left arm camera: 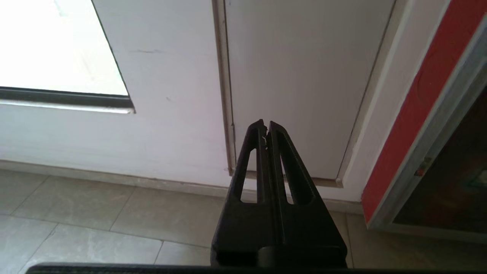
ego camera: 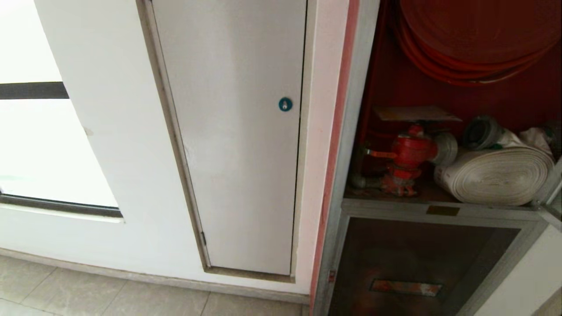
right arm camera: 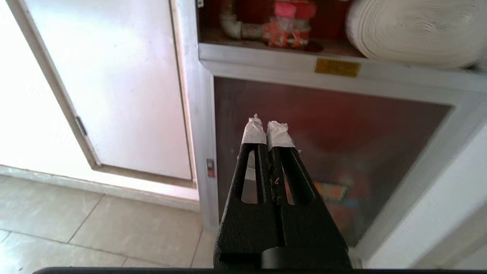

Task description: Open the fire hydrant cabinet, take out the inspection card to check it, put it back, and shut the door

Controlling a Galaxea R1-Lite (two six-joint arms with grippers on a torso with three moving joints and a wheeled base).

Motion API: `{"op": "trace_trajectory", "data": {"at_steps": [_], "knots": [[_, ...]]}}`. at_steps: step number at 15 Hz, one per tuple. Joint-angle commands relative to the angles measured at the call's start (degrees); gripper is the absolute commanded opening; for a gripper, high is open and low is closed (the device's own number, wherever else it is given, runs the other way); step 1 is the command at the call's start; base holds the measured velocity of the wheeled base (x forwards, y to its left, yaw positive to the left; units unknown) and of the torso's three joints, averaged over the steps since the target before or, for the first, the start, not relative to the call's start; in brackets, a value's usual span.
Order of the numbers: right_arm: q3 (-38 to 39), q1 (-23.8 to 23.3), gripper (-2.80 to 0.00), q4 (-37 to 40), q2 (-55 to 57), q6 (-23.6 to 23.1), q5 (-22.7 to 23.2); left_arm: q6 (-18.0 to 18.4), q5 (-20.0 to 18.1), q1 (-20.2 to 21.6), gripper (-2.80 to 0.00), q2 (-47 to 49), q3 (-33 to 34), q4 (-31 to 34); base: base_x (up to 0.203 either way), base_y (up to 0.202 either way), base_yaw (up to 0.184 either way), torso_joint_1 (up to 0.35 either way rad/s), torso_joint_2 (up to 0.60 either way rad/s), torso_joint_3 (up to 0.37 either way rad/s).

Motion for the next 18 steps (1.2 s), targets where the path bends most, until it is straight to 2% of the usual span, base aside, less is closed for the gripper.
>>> {"op": "trace_trajectory", "data": {"at_steps": [1, 13, 18], "knots": [[0.09, -0.02, -2.80, 0.00, 0.09, -0.02, 0.02, -0.02, 0.00, 0.02, -2.80, 0.06, 0.09, 0.00, -0.194, 0.000, 0.002, 0.003, 0.01, 0.007], [0.09, -0.02, -2.80, 0.00, 0.09, -0.02, -0.06, -0.02, 0.00, 0.02, -2.80, -0.02, 0.09, 0.01, -0.196, 0.000, 0.001, 0.003, 0.00, 0.003], [0.09, 0.06, -2.80, 0.00, 0.09, -0.28, 0.11, -0.02, 0.00, 0.02, -2.80, 0.06, 0.09, -0.08, -0.022, 0.000, 0.000, 0.000, 0.00, 0.001]]}}
